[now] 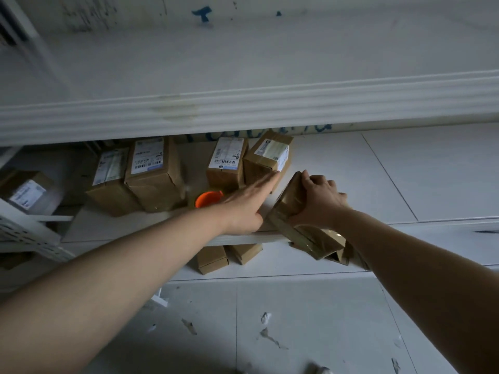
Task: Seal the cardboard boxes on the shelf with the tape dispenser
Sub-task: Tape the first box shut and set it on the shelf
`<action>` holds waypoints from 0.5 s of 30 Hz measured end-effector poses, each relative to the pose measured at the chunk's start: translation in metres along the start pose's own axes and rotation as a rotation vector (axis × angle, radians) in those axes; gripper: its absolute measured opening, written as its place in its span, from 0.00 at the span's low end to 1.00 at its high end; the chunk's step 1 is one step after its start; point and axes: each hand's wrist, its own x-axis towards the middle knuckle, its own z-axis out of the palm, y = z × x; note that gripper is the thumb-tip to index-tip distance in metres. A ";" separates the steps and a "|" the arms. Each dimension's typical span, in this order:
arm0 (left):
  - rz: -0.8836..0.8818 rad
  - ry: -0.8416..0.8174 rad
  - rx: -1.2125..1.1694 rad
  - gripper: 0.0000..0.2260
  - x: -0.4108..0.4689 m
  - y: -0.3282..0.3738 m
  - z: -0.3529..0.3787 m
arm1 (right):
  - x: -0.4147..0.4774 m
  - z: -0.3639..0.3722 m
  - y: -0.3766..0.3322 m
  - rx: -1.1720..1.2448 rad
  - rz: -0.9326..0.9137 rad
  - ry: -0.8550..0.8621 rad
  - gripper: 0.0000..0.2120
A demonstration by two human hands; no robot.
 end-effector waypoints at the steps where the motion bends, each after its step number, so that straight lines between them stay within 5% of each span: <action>1: -0.020 -0.027 -0.033 0.43 0.002 0.007 0.003 | 0.000 -0.001 -0.001 0.038 -0.005 0.003 0.61; 9: -0.096 0.095 -0.553 0.31 0.024 0.022 0.024 | 0.000 -0.015 0.002 0.179 -0.102 0.102 0.58; 15: -0.350 0.042 -0.720 0.23 0.043 0.022 0.041 | 0.001 -0.005 0.020 -0.068 -0.289 0.173 0.57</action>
